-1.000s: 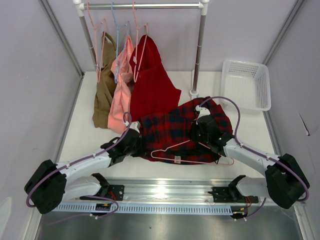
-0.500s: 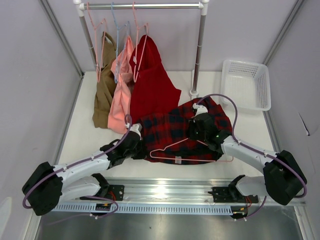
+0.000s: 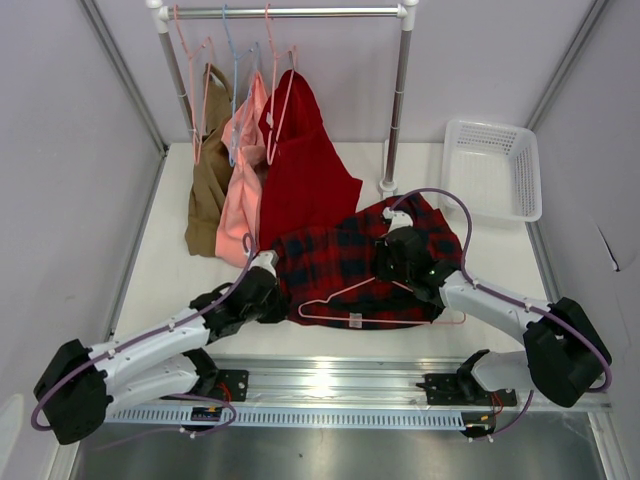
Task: Place the skirt on the hanger
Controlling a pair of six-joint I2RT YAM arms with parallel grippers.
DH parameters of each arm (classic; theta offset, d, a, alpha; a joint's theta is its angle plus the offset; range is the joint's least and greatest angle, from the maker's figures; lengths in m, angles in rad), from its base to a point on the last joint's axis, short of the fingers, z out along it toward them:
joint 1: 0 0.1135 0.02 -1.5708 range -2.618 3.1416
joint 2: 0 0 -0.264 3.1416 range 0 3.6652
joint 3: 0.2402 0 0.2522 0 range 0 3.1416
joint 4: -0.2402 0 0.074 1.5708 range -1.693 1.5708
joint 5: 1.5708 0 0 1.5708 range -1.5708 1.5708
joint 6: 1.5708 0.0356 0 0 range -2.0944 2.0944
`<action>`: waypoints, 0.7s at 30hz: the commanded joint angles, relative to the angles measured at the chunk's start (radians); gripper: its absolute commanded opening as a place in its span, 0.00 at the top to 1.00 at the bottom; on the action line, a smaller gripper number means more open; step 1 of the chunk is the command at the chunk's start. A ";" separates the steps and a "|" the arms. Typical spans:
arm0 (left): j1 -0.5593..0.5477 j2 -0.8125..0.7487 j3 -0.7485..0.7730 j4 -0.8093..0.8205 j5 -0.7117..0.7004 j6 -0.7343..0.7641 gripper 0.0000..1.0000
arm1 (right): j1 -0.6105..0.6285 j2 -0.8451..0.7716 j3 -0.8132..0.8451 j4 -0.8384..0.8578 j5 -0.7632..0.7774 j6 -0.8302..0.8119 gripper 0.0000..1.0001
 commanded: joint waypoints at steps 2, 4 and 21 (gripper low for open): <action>-0.024 -0.045 0.016 0.004 0.008 0.013 1.00 | 0.005 0.001 0.044 0.025 0.046 -0.016 1.00; -0.037 -0.036 0.016 0.024 0.017 0.008 1.00 | 0.005 -0.002 0.042 0.028 0.047 -0.013 1.00; -0.110 -0.092 0.076 -0.094 -0.072 -0.007 0.71 | 0.006 0.007 0.041 0.028 0.049 -0.007 1.00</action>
